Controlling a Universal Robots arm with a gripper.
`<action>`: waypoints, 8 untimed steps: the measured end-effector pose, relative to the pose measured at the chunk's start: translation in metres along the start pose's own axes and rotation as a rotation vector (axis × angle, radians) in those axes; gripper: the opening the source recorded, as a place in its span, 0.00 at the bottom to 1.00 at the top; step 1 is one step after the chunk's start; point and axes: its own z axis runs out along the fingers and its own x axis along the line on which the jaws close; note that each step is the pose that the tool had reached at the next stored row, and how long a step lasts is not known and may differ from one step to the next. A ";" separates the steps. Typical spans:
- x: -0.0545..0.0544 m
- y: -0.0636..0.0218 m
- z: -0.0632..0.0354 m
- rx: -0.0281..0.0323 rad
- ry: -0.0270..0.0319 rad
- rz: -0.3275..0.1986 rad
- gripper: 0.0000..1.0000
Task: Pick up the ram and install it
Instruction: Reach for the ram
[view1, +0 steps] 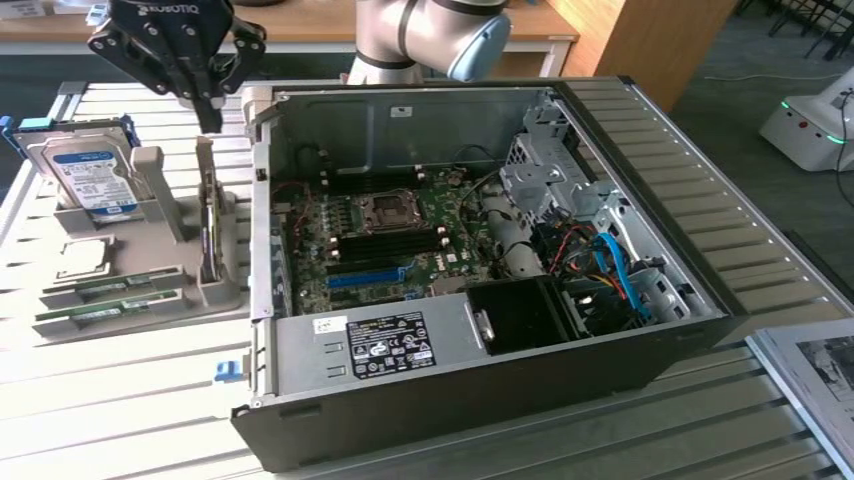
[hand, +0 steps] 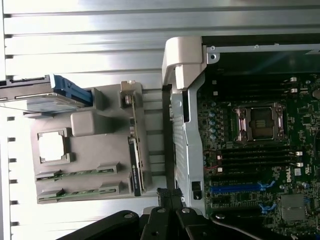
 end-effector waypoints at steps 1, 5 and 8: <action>0.002 -0.0002 -0.0001 0.0000 0.0000 0.000 0.10; 0.009 -0.0007 -0.0002 0.0000 -0.0001 0.000 0.10; 0.015 -0.0012 -0.0004 -0.0001 -0.0001 0.000 0.10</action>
